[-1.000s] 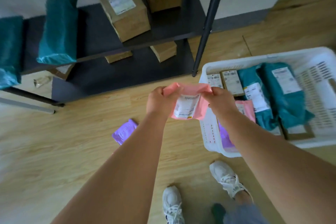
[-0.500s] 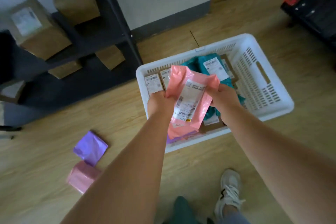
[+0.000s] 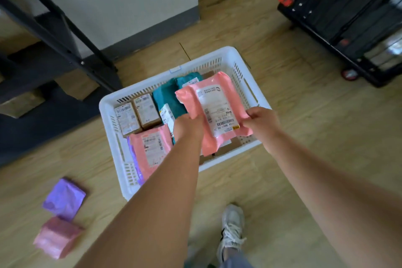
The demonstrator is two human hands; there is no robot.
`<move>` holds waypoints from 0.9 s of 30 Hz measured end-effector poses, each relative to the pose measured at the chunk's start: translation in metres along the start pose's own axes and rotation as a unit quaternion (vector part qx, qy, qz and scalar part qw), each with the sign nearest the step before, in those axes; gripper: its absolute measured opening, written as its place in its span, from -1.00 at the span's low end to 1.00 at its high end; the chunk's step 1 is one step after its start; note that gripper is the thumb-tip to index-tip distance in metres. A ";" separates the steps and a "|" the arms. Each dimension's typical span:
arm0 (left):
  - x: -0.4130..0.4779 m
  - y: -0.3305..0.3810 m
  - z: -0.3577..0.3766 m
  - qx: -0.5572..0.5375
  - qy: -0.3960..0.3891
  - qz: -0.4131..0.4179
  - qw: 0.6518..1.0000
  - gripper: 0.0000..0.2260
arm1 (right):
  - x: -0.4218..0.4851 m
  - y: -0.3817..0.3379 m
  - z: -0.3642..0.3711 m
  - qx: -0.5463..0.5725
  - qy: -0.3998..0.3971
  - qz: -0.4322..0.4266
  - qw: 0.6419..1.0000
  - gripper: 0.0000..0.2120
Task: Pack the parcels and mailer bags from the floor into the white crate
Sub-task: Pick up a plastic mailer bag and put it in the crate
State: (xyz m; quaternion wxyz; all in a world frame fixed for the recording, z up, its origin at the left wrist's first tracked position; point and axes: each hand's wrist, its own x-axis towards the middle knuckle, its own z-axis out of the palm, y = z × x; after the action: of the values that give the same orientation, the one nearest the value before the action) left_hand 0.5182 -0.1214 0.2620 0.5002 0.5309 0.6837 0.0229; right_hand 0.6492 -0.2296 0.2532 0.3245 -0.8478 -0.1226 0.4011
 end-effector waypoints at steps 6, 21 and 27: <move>0.000 0.003 0.010 0.298 0.057 0.235 0.924 -0.52 | 0.014 0.003 -0.002 -0.089 0.036 -0.048 0.994 -0.75; 0.054 0.029 0.030 0.459 -0.045 0.282 0.841 -0.74 | 0.058 -0.015 0.006 -0.091 0.058 -0.073 0.991 -0.73; 0.069 0.020 0.061 0.335 -0.032 0.096 0.937 -0.81 | 0.089 0.012 -0.004 -0.032 0.067 0.057 0.996 -0.54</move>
State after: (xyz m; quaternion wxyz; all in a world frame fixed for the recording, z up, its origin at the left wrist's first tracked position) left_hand 0.5798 -0.0919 0.1971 0.3102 0.7316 0.5809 -0.1766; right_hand 0.7092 -0.1988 0.1932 0.2816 -0.8882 -0.0652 0.3572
